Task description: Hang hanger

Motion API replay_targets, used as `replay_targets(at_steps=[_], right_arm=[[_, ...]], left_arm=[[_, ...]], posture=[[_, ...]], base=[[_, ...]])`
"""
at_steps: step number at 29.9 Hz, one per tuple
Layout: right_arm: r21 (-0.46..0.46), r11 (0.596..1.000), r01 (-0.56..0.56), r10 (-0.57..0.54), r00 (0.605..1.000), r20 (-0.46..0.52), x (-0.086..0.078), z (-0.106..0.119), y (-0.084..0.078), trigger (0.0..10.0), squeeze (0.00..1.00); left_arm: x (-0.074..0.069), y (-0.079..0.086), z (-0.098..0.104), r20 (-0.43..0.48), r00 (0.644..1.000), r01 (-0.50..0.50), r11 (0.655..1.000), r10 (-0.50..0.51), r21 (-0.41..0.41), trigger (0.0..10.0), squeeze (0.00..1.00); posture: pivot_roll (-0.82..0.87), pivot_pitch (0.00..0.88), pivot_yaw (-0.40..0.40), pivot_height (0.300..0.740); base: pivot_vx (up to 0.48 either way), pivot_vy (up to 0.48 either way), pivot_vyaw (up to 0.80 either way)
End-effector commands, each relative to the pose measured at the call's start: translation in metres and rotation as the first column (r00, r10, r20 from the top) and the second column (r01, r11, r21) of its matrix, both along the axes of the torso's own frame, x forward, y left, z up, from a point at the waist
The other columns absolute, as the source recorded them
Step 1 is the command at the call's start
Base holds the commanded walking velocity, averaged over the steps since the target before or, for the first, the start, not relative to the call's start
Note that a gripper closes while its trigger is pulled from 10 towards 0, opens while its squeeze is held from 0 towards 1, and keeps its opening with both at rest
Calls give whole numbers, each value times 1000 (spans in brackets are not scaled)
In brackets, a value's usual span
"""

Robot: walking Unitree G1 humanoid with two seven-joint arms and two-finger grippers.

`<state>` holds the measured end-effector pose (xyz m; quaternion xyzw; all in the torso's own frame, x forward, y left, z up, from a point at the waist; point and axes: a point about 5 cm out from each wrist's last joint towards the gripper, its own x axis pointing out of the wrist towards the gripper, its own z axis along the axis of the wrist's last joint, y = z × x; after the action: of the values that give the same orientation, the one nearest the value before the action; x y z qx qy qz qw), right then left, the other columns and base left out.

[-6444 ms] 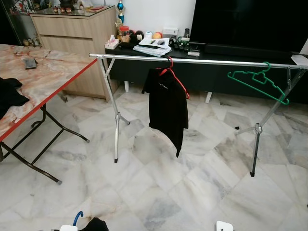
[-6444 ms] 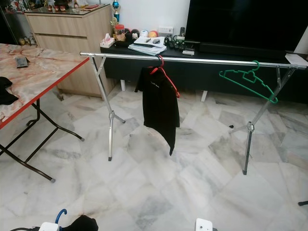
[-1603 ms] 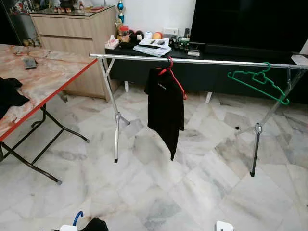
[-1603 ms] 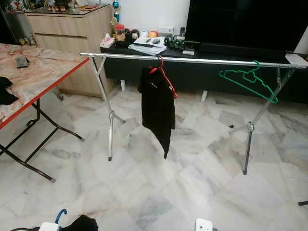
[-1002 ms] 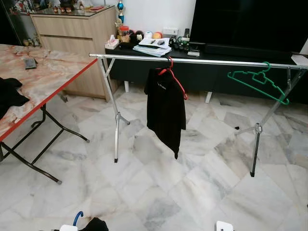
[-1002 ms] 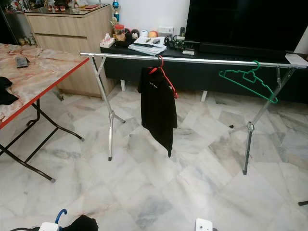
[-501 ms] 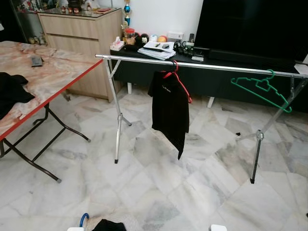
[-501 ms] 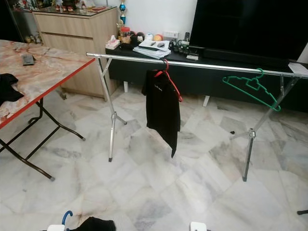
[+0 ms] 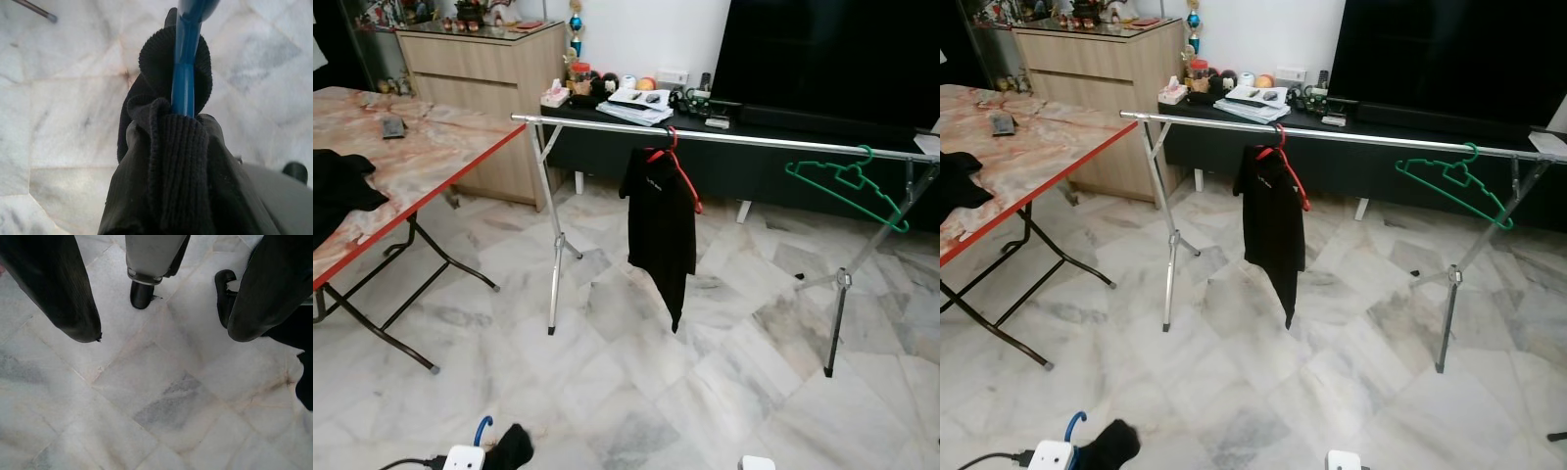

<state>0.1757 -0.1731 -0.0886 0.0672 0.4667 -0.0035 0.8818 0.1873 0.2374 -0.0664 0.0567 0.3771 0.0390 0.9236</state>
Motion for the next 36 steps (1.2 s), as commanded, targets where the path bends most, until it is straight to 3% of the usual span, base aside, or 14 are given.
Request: replay_targets(at_steps=[1, 3, 5, 6, 8, 12, 24, 36], right_arm=[[-3, 1000, 13, -13, 1000, 16, 5, 2, -3, 10000, 0], [-4, 1000, 10, -10, 1000, 15, 5, 2, -3, 10000, 0], [-4, 1000, 5, -5, 1000, 18, 5, 3, -4, 10000, 0], [-4, 1000, 5, -5, 1000, 18, 5, 3, -4, 10000, 0], [-4, 1000, 6, -6, 1000, 21, 5, 3, -4, 10000, 0], [-5, 1000, 9, -9, 1000, 23, 6, 3, -4, 10000, 0], [9, 999, 47, -47, 998, 41, 6, 4, -3, 10000, 0], [-4, 998, 56, -56, 997, 46, 7, 4, -5, 10000, 0]], left_arm=[[10, 13, 11, 79, 995, -57, 998, 54, 30, 10000, 0], [15, 14, 15, 119, 991, -66, 998, 63, 23, 10000, 0], [45, 14, 43, 335, 941, -45, 999, 46, -10, 10000, 0], [45, 14, 43, 335, 941, -45, 999, 46, -10, 10000, 0], [58, 10, 58, 439, 898, -23, 1000, 26, -11, 10000, 0], [65, 0, 70, 521, 854, 10, 1000, -6, -4, 10000, 0], [64, -13, 77, 571, 820, 45, 999, -34, -5, 10000, 0], [66, -13, 78, 565, 824, 58, 998, -49, 2, 10000, 0]], posture=[[138, 0, -34, 740], [138, 0, -34, 740], [135, 0, -36, 740], [135, 0, -36, 740], [144, 0, -34, 740], [144, 0, -29, 740], [151, 0, -28, 740], [147, 0, -30, 740]], base=[[0, 0, 0], [0, 0, 0], [0, 0, 0], [0, 0, 0], [0, 0, 0], [0, 0, 0], [163, 0, 0], [296, 0, 0]])
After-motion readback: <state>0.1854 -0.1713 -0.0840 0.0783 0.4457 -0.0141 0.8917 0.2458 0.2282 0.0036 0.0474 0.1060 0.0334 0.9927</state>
